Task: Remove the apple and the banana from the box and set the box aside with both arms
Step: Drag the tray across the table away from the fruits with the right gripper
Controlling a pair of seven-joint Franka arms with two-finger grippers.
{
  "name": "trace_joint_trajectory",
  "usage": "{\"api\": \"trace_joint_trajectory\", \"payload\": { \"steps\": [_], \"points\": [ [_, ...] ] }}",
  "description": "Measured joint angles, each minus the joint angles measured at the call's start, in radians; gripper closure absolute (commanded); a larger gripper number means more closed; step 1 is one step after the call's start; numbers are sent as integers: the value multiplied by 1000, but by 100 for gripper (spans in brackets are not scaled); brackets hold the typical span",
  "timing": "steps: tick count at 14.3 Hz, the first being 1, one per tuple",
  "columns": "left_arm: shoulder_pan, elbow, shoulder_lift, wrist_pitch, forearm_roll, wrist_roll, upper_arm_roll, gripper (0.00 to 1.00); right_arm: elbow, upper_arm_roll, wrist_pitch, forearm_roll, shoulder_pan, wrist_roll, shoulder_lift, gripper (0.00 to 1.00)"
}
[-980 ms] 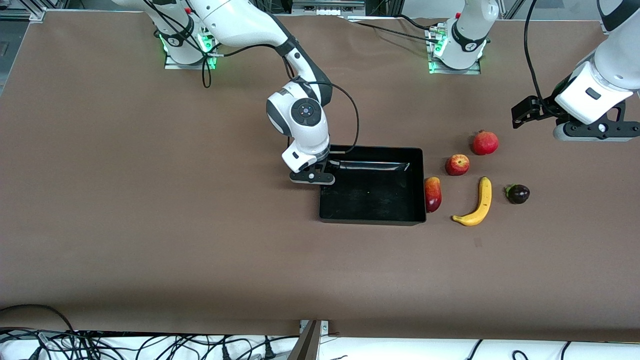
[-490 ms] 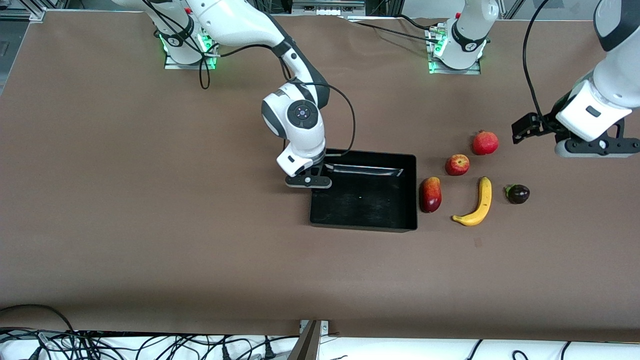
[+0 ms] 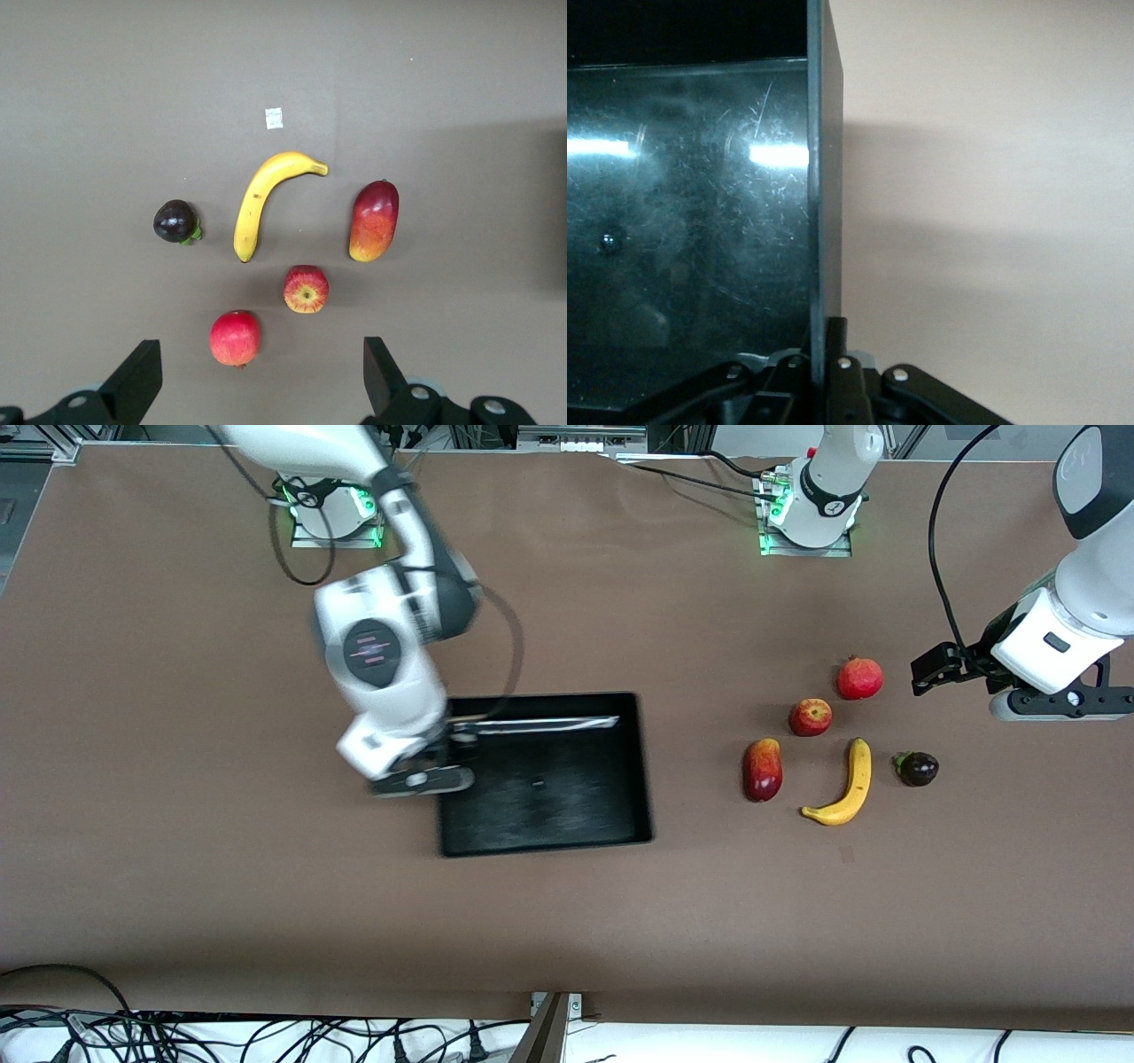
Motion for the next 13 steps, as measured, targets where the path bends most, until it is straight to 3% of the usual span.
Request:
{"api": "trace_joint_trajectory", "payload": {
  "steps": [5, 13],
  "points": [
    [0, 2, 0, 0, 0, 0, 1, 0, -185, -22, 40, 6, -175, -218, -88, 100],
    [0, 3, 1, 0, 0, 0, 1, 0, -549, -26, 359, 13, -348, -346, -164, 100]
  ]
}}
